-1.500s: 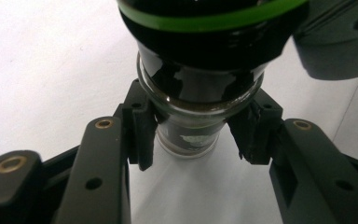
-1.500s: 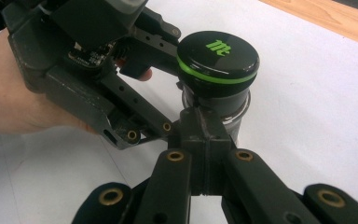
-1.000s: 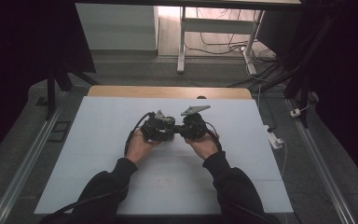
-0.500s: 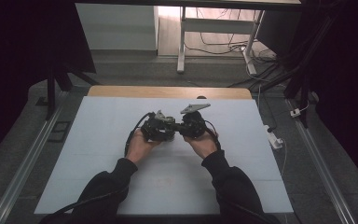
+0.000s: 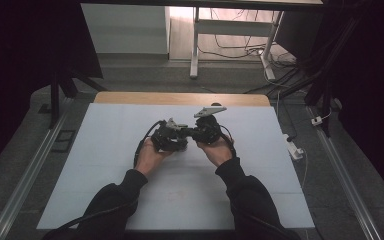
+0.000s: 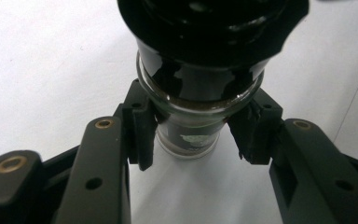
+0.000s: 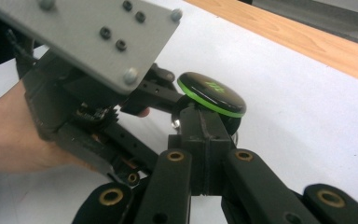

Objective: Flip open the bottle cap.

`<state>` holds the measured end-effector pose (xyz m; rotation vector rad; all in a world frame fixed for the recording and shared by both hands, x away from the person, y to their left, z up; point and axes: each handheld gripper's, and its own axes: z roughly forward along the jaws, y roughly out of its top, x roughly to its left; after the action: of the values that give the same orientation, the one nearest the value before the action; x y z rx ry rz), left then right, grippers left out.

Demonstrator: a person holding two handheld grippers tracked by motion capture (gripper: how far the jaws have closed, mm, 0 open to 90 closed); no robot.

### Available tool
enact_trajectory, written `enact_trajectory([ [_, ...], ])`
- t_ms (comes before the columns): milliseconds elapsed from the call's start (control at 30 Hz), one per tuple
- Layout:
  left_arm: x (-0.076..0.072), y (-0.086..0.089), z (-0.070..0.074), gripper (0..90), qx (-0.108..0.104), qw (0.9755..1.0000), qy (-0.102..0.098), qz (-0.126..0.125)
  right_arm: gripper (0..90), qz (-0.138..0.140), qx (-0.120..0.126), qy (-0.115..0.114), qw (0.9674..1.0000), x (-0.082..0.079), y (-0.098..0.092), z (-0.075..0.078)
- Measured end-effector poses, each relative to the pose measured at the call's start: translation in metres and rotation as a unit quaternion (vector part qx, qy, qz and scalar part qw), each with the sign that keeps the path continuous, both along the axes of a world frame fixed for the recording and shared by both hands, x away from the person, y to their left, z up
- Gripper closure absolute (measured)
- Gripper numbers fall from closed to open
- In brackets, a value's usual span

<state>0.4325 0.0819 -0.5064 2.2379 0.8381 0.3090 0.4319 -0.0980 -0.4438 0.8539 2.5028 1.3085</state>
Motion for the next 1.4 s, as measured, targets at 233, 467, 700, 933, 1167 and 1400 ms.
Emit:
enact_trajectory([
  [233,0.000,0.000,0.000,53.7,0.000,1.0000,0.000,0.000,89.9,-0.006,0.006,0.002,1.0000,0.005,0.001,0.001],
  [467,0.000,0.000,0.000,53.7,0.002,1.0000,-0.001,0.000,89.9,-0.015,0.012,0.001,0.9998,0.011,0.002,0.002],
  [700,0.000,0.000,0.000,53.6,0.003,1.0000,-0.001,-0.001,89.9,-0.030,0.021,0.001,0.9993,0.020,0.001,0.004],
  [933,0.000,0.000,0.000,53.5,0.001,1.0000,-0.003,-0.003,89.8,-0.032,0.017,0.009,0.9993,0.022,-0.002,0.000],
  [1167,0.001,-0.001,0.001,52.7,0.015,0.9998,-0.001,-0.008,89.6,-0.019,0.014,0.005,0.9997,0.015,-0.002,0.004],
  [1400,0.000,0.001,0.007,41.6,0.042,0.9990,0.003,-0.018,81.5,-0.013,0.007,-0.002,0.9999,0.006,-0.002,0.008],
])
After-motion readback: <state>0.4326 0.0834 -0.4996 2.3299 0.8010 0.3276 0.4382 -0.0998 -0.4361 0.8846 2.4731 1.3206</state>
